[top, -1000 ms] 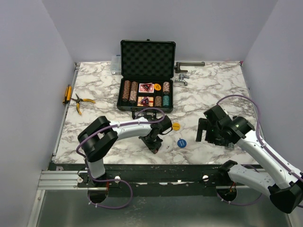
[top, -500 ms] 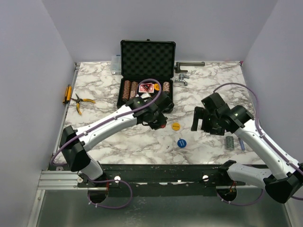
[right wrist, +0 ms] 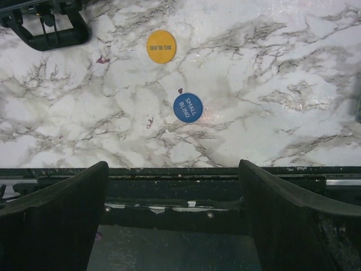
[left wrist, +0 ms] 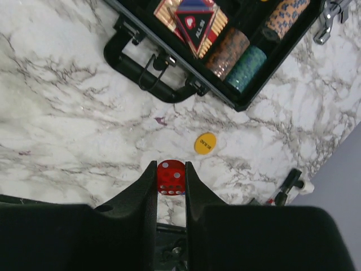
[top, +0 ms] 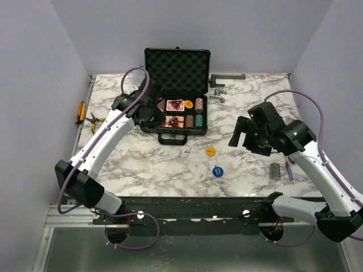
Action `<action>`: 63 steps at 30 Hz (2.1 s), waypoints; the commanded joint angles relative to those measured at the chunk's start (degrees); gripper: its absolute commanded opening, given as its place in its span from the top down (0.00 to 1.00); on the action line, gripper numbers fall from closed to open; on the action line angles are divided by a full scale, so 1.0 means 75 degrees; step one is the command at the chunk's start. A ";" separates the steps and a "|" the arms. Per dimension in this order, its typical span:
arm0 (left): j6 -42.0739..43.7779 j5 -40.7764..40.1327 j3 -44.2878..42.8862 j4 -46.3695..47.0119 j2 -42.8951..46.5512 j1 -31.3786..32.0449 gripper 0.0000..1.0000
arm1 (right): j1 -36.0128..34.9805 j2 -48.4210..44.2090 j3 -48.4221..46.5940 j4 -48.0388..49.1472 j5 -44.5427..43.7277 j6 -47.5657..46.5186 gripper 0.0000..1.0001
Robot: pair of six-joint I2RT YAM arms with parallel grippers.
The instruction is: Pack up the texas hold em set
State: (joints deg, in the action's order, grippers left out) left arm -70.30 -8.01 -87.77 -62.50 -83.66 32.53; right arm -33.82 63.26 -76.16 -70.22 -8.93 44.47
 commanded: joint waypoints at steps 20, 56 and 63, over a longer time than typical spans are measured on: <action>0.2189 0.0390 -0.2823 -0.0328 -0.4309 -0.2659 1.00 | -0.0060 -0.0770 0.0739 -0.0511 -0.0685 0.0787 0.01; 0.1977 -0.0068 -0.2587 -0.0551 -0.4738 -0.2803 0.50 | -0.0058 -0.0898 0.0920 -0.0595 -0.0919 0.0285 0.01; 0.2105 -0.0069 -0.2390 -0.0482 -0.4361 -0.2801 0.37 | -0.0060 -0.1046 0.0868 -0.0689 -0.0950 0.0270 0.01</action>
State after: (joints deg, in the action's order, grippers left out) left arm -55.59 -6.98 -107.15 -65.93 -120.03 11.97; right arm -33.82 56.82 -69.67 -74.65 -14.26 46.89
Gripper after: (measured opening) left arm 0.585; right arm 0.991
